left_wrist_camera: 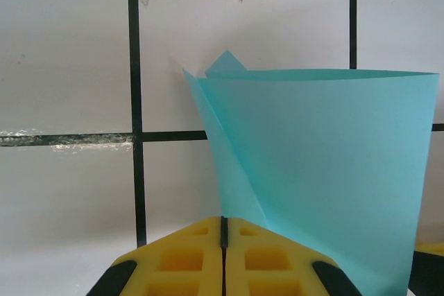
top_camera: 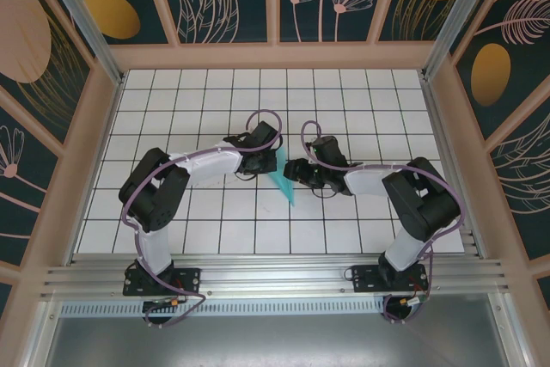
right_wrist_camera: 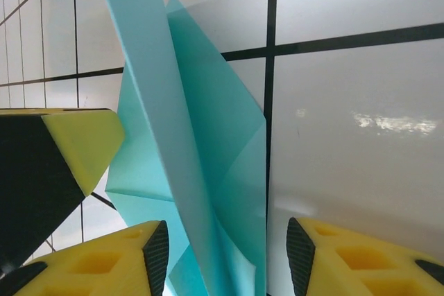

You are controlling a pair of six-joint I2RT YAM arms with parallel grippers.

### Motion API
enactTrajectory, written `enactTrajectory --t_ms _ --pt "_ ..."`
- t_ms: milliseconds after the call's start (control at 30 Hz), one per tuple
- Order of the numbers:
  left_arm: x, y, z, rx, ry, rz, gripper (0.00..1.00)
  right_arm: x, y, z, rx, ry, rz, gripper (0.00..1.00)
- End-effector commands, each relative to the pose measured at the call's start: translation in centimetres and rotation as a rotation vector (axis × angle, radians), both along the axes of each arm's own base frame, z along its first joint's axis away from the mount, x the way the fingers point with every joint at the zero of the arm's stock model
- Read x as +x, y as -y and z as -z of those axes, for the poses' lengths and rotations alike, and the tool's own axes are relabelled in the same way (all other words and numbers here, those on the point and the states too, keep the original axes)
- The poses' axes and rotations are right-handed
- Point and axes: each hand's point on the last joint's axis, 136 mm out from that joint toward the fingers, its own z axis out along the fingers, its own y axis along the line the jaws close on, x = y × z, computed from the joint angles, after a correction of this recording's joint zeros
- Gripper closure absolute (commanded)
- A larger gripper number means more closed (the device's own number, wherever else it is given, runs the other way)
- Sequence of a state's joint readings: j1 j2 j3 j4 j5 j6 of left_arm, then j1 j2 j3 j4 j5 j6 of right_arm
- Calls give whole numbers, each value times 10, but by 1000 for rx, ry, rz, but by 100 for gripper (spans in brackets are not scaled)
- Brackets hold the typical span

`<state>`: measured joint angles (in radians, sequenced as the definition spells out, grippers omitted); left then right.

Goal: Fold a paper plane with a square sheet of paper (pick it up from the middle)
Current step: Move a paper plane to the center of the table.

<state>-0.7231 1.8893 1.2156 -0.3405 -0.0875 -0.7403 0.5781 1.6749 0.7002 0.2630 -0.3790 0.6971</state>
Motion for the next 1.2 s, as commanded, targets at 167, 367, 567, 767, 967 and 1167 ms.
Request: enactTrajectory --t_ms 167,367,567,767,967,1167 --pt "1 2 -6 -13 15 10 91 -11 -13 -8 40 3 -60 51" --pt "0 0 -5 -11 14 8 91 -12 -20 -10 33 11 -65 55" --pt "0 -1 -5 -3 15 5 91 -9 -16 -5 -35 26 -36 69" --pt "0 0 -5 -8 15 7 91 -9 -21 4 -95 26 -66 72" --pt "0 2 -6 -19 14 9 90 -8 -28 10 -161 50 -102 77" --pt "0 10 -14 -73 18 11 88 -5 -29 16 -231 58 -109 79"
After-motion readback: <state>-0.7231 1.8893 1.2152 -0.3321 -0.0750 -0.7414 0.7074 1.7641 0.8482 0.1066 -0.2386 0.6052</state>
